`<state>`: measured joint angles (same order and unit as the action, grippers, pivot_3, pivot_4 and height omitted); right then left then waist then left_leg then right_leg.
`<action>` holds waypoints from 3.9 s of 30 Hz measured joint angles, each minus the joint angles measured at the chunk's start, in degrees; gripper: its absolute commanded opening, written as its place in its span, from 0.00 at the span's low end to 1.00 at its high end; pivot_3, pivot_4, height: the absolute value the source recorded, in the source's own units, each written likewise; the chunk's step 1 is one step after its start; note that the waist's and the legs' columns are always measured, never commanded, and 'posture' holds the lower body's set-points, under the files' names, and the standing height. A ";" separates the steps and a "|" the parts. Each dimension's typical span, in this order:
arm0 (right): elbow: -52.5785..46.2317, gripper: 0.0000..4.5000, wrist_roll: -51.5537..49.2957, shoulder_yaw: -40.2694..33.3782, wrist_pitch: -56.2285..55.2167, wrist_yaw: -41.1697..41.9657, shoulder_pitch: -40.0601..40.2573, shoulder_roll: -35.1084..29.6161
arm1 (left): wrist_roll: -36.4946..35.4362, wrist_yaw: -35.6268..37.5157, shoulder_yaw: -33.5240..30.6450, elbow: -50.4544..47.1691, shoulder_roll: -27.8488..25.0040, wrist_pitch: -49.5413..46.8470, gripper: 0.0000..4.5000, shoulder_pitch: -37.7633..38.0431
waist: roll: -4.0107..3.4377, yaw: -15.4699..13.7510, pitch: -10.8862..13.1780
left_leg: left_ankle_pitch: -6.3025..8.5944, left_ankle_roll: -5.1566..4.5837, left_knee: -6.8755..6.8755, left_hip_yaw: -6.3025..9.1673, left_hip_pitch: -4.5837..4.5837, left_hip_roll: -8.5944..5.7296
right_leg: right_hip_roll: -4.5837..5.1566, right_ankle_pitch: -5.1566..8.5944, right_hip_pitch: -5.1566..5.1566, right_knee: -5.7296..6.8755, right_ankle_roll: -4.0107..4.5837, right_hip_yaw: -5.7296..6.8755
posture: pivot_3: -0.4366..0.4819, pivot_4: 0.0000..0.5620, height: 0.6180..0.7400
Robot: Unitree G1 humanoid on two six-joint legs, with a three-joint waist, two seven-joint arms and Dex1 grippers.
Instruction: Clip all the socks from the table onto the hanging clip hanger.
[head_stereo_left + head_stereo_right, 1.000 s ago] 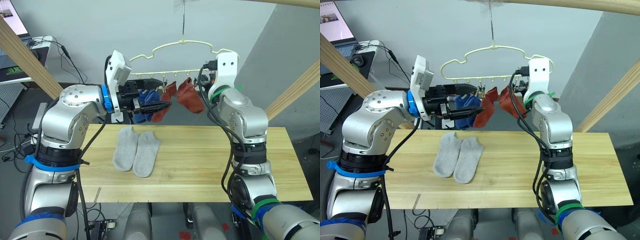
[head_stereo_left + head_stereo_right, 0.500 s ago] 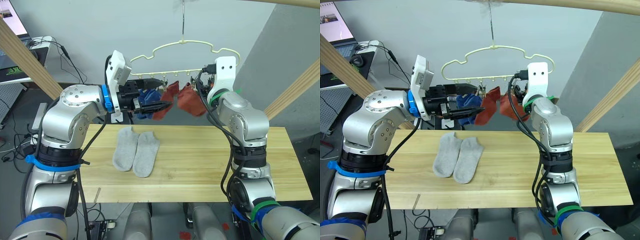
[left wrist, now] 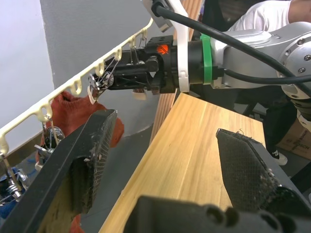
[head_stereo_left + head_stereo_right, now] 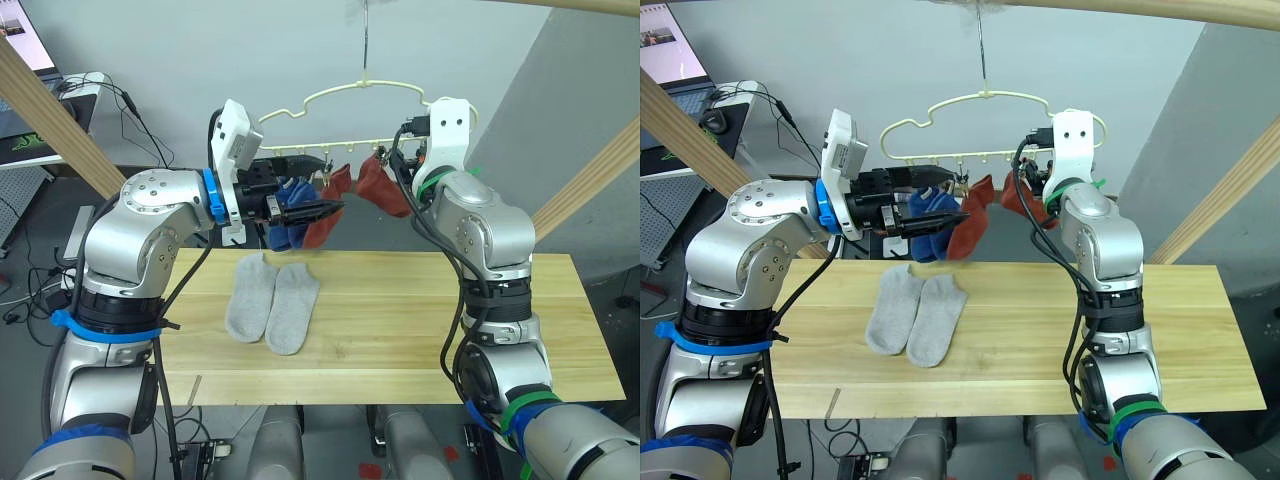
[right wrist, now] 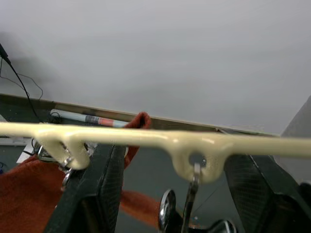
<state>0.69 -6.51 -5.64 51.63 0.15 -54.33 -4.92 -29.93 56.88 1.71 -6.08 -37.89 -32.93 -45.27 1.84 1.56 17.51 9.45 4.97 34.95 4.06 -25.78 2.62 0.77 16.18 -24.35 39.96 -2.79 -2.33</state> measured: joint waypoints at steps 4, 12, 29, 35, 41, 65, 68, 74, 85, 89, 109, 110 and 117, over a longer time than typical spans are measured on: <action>0.78 0.67 -0.35 -0.03 -0.11 -0.05 -0.62 0.19 | 0.64 -0.01 0.00 0.00 0.00 0.41 0.83 0.01 | 0.00 -0.01 0.00 | 0.00 0.00 0.00 0.00 0.00 0.00 | 0.00 0.00 0.00 0.00 0.00 0.00 | 0.60 0.45 1.00; 1.25 0.55 -0.48 -0.01 -0.95 -0.23 -0.63 0.26 | 1.16 -0.01 0.00 0.00 0.00 0.82 0.83 0.05 | 0.00 -0.01 0.00 | 0.00 0.00 0.00 0.00 0.00 0.00 | 0.00 0.00 0.00 0.00 0.00 0.00 | 0.60 0.45 1.00; 1.69 0.08 -0.34 0.00 -2.24 -0.58 -0.73 -0.51 | 1.99 0.00 0.02 0.10 0.41 0.99 0.83 0.05 | 0.00 -0.02 0.00 | 0.00 0.00 0.00 0.00 0.00 0.00 | 0.00 0.00 0.00 0.00 0.00 0.00 | 0.59 0.44 1.00; 1.69 0.08 -0.39 0.01 -2.22 -0.42 -0.73 -0.62 | 2.06 0.00 0.02 0.10 0.49 0.99 0.83 0.09 | 0.00 -0.01 0.00 | 0.00 0.00 0.00 0.00 0.00 0.00 | 0.00 0.00 0.00 0.00 0.00 0.00 | 0.59 0.44 1.00; 1.05 0.30 -1.31 0.02 -0.68 -0.06 -0.70 -0.61 | 2.08 0.01 0.03 0.10 0.55 0.99 0.83 0.10 | 0.00 -0.01 0.00 | 0.00 0.00 0.00 0.00 0.00 0.00 | 0.00 0.00 0.00 0.01 0.00 0.00 | 0.59 0.45 1.00; -7.38 0.69 -1.38 -0.28 8.39 -2.08 2.37 -0.05 | 2.15 0.07 0.11 0.59 1.20 0.99 0.83 0.10 | 0.00 0.07 0.00 | 0.00 0.00 0.00 0.00 0.00 0.00 | 0.00 0.00 0.00 0.01 0.00 0.00 | 0.56 0.47 1.00; -7.46 0.69 -1.37 -0.40 9.16 -2.66 2.63 0.11 | 2.15 0.06 0.11 0.86 1.23 0.99 0.83 0.10 | 0.00 0.07 0.00 | 0.00 0.00 0.00 0.00 0.00 0.00 | 0.00 0.00 0.00 0.01 0.00 0.00 | 0.56 0.47 1.00; -8.69 0.69 -1.44 -1.43 11.33 -3.12 2.98 1.25 | 2.16 0.06 0.12 0.96 1.31 1.00 0.83 0.10 | 0.00 0.08 0.00 | 0.00 0.00 0.00 0.00 0.00 0.00 | 0.00 0.00 0.00 0.00 0.00 0.00 | 0.57 0.47 1.00; -7.79 0.69 -1.48 -2.23 10.51 -2.90 0.98 2.15 | 2.22 -0.05 0.12 0.94 1.31 0.99 0.83 0.87 | 0.00 0.08 0.00 | 0.00 -0.01 0.00 0.01 0.00 0.00 | 0.00 0.00 0.00 0.01 0.00 0.01 | 0.59 0.46 1.00; -4.97 0.69 -1.31 -2.17 8.73 -2.83 0.51 1.38 | 2.35 -0.18 0.12 0.93 1.30 1.00 0.83 0.87 | 0.00 0.02 0.00 | 0.00 0.00 0.00 0.00 0.00 -0.01 | 0.00 0.00 0.00 0.00 0.00 0.00 | 0.59 0.46 1.00; -2.63 0.45 -1.32 -2.08 6.71 -2.91 0.00 0.94 | 2.38 -1.15 0.12 0.71 1.30 0.99 0.83 1.19 | 0.00 0.02 0.00 | 0.00 0.00 -0.01 0.00 0.00 0.00 | 0.00 0.00 -0.01 0.00 0.00 0.00 | 0.59 0.45 1.00; -2.63 0.45 -1.33 -2.08 6.71 -2.92 0.00 0.94 | 2.38 -1.15 0.12 0.71 1.30 0.99 0.83 1.19 | 0.00 0.02 0.00 | 0.00 -0.01 -0.01 0.00 0.00 0.00 | 0.00 0.00 -0.01 0.00 0.00 0.00 | 0.59 0.45 1.00; -1.96 0.45 -1.35 -2.17 6.60 -3.36 -0.76 1.28 | 2.38 -1.24 0.12 0.67 1.30 0.99 0.83 1.32 | 0.00 0.03 0.00 | 0.00 0.00 -0.01 0.00 0.00 0.00 | 0.00 0.00 -0.01 0.00 0.00 0.00 | 0.60 0.47 1.00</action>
<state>-1.27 -7.87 -7.82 58.23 -3.21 -55.09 -3.64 -27.55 55.64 1.83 -5.41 -36.59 -31.94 -43.96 1.84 1.59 17.51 9.45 4.97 34.94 4.06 -25.78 2.62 0.77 16.18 -24.36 39.96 -2.78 -2.32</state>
